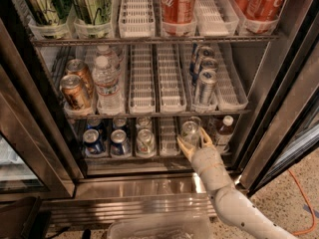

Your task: Pick 7up can from bottom shelf of fridge

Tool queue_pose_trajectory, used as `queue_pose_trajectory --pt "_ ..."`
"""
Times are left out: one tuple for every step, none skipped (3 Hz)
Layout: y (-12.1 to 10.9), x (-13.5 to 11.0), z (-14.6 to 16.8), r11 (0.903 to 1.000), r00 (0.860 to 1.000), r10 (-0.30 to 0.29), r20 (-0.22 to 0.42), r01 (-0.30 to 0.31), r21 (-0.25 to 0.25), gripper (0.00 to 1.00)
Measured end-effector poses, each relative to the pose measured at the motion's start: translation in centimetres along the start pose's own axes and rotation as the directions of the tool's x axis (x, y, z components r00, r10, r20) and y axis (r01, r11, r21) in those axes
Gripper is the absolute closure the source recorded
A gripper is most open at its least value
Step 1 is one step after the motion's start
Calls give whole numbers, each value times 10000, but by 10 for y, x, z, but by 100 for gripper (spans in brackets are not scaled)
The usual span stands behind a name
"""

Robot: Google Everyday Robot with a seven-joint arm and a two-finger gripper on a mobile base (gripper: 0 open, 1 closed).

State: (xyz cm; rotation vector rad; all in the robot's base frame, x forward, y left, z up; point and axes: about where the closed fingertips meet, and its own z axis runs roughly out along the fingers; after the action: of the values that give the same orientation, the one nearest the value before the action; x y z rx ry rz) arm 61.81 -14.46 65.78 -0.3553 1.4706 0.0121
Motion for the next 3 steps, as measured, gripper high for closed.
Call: queue_pose_trajectory --pt "8 -5 -15 9993 10000 -45 78 48 -371 100" --pt "22 -18 -49 9937 9997 -239 46 242 -1095 100" --pt "41 -33 -83 9763 9986 -519 -109 484 -2107 100"
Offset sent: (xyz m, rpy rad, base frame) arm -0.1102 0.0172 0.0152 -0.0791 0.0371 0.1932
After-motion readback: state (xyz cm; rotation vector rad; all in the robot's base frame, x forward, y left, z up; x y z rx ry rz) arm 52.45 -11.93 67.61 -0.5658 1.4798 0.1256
